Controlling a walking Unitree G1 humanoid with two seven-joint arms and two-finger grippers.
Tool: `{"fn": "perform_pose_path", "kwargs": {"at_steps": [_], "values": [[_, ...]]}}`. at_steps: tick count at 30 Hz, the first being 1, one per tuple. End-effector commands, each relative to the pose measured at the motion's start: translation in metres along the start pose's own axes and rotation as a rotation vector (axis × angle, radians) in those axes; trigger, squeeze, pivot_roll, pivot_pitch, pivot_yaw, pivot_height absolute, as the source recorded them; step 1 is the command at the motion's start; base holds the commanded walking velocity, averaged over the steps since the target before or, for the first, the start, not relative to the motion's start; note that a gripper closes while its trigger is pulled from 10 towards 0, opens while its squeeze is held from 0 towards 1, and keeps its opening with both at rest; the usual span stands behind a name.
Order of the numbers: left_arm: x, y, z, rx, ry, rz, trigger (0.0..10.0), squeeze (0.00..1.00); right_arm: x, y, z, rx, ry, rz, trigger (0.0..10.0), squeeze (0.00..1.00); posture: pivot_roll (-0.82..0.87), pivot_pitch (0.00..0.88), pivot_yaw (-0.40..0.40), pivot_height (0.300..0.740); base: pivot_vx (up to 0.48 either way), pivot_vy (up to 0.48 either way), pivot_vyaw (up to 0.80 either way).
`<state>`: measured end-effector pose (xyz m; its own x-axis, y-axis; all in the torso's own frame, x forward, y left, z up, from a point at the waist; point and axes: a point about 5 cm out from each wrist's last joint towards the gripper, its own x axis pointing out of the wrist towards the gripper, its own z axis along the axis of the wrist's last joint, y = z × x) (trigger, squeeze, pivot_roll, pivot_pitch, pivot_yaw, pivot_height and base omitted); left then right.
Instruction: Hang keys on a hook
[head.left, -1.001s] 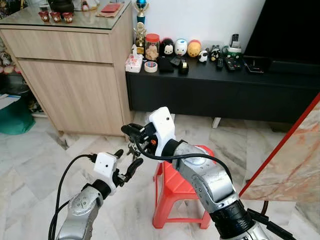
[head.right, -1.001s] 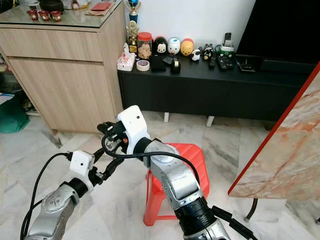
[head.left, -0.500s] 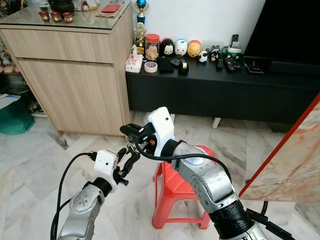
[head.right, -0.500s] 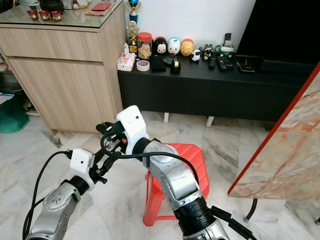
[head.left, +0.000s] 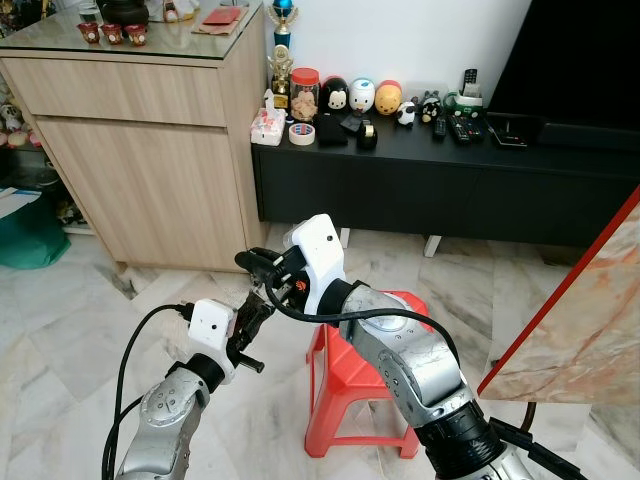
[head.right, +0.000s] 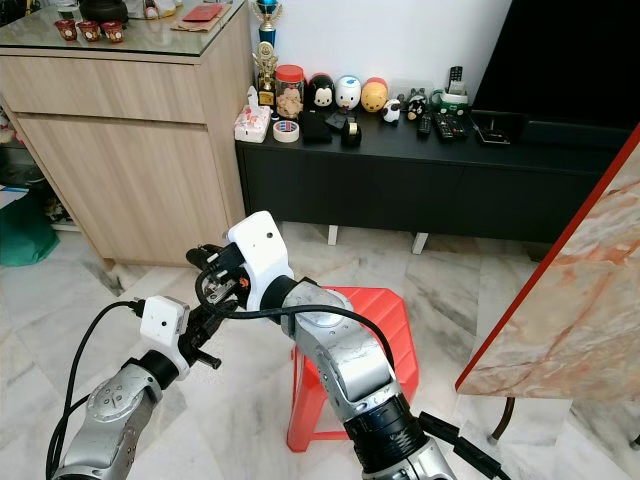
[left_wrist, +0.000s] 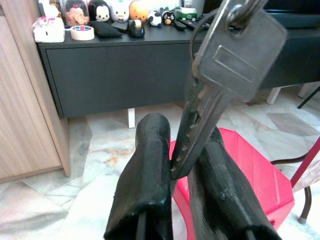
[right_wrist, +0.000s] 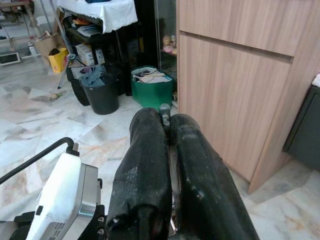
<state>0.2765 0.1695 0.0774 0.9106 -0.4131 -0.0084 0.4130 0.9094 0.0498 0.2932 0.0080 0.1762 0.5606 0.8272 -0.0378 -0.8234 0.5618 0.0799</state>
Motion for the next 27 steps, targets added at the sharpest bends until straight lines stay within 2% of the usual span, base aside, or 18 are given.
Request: {"fn": "perform_pose_path", "kwargs": {"at_steps": [1, 12, 14, 15, 18, 20, 25, 27], "values": [[-0.002, -0.002, -0.004, -0.007, 0.01, -0.01, 0.0, 0.0, 0.001, 0.002, 0.01, -0.017, -0.028, 0.003, 10.0, 0.0, 0.04, 0.0, -0.087, 0.74, 0.0, 0.0, 0.0], [-0.005, -0.002, -0.005, -0.011, 0.022, -0.025, 0.0, 0.0, -0.002, -0.005, 0.01, -0.022, -0.027, -0.023, 10.0, 0.0, 0.04, 0.02, -0.082, 0.74, 0.0, 0.0, 0.0], [-0.008, -0.001, -0.006, -0.011, 0.029, -0.027, 0.0, 0.0, -0.007, -0.015, 0.01, -0.026, -0.02, -0.063, 10.0, 0.0, 0.04, 0.021, -0.081, 0.74, 0.0, 0.0, 0.0], [-0.01, -0.001, -0.007, -0.009, 0.035, -0.027, 0.0, 0.0, -0.016, -0.028, 0.006, -0.035, -0.002, -0.107, 10.0, 0.0, 0.04, 0.024, -0.079, 0.74, 0.0, 0.0, 0.0], [-0.011, 0.001, -0.007, -0.008, 0.039, -0.026, 0.0, 0.0, -0.027, -0.043, 0.001, -0.046, 0.026, -0.156, 10.0, 0.0, 0.04, 0.026, -0.079, 0.74, 0.0, 0.0, 0.0], [-0.011, 0.001, -0.007, -0.007, 0.039, -0.025, 0.0, 0.0, -0.029, -0.044, 0.0, -0.047, 0.029, -0.162, 10.0, 0.0, 0.04, 0.026, -0.079, 0.74, 0.0, 0.0, 0.0], [-0.012, 0.001, -0.007, -0.006, 0.042, -0.03, 0.0, 0.0, -0.048, -0.067, -0.011, -0.027, 0.07, -0.251, 10.0, 0.0, 0.04, 0.026, -0.075, 0.74, 0.0, 0.0, 0.0], [-0.012, 0.001, -0.006, -0.005, 0.042, -0.034, 0.0, 0.0, -0.051, -0.071, -0.013, -0.019, 0.076, -0.267, 10.0, 0.0, 0.04, 0.026, -0.074, 0.74, 0.0, 0.0, 0.0]]}}
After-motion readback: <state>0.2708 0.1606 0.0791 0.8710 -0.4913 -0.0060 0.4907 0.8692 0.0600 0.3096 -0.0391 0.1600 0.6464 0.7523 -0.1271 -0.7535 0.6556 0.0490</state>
